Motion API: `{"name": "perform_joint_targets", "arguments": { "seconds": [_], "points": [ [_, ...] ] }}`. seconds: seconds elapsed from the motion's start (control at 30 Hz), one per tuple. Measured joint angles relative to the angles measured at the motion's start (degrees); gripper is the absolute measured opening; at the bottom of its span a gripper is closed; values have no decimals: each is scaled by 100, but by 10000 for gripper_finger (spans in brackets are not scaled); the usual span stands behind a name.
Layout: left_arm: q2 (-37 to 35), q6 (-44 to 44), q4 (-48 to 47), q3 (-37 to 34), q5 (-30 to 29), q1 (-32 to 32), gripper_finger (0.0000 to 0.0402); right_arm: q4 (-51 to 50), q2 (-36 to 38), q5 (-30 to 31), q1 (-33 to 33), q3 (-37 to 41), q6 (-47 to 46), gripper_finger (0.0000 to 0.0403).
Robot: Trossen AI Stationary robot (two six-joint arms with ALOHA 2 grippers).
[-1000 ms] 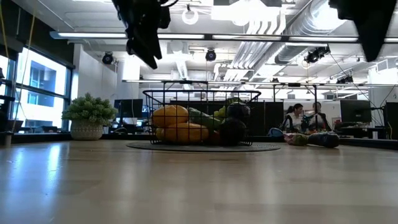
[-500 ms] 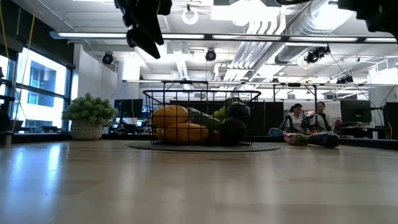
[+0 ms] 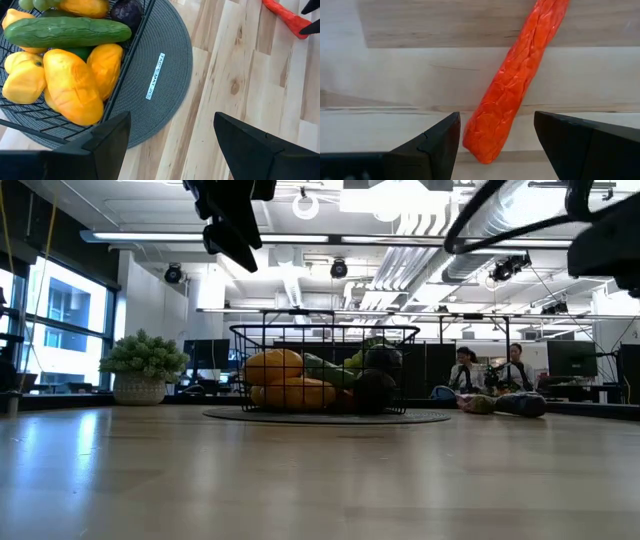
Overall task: Build produce basket
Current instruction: Put the orange carrot into the wire basket
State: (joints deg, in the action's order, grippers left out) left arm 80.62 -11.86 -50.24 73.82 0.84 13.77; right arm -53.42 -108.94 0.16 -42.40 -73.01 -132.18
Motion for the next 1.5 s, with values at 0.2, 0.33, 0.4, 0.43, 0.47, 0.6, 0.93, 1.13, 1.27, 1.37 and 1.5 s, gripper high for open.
{"name": "perform_joint_targets", "arguments": {
  "seconds": [0.2, 0.33, 0.4, 0.43, 0.47, 0.6, 0.93, 1.13, 1.27, 1.37, 1.5],
  "points": [
    [0, 1, -4, 0, 0, 9, 274, 74, -194, -82, 1, 0, -2, 221],
    [0, 93, -7, 0, 2, 7, 274, 120, -295, -153, 1, 0, 2, 183],
    [0, 157, -8, 0, 0, 7, 274, 146, -312, -194, 1, 0, 7, 159],
    [0, 179, -7, 0, 1, 7, 274, 150, -316, -194, 1, 0, 7, 146],
    [0, 195, -9, 0, 2, 7, 274, 157, -320, -192, 1, 0, 12, 133],
    [0, 197, -131, 0, 7, 7, 274, 160, -320, -198, 1, -2, 117, 80],
    [-128, 221, -766, 2, 61, -10, 274, 230, -320, 409, 83, -323, 1077, 63],
    [-476, 91, -881, 2, 2, -126, 274, 189, -320, 783, 387, -553, 1972, 58],
    [-690, -37, -923, 4, -2, -200, 274, 160, -320, 1033, 718, -623, 2624, 57],
    [-808, -151, -1102, 4, -44, -276, 274, 139, -320, 1123, 1018, -670, 3219, 56],
    [-940, -259, -1413, 4, -250, -491, 274, 147, -320, 1166, 1444, -778, 4078, 56]
  ]
}}
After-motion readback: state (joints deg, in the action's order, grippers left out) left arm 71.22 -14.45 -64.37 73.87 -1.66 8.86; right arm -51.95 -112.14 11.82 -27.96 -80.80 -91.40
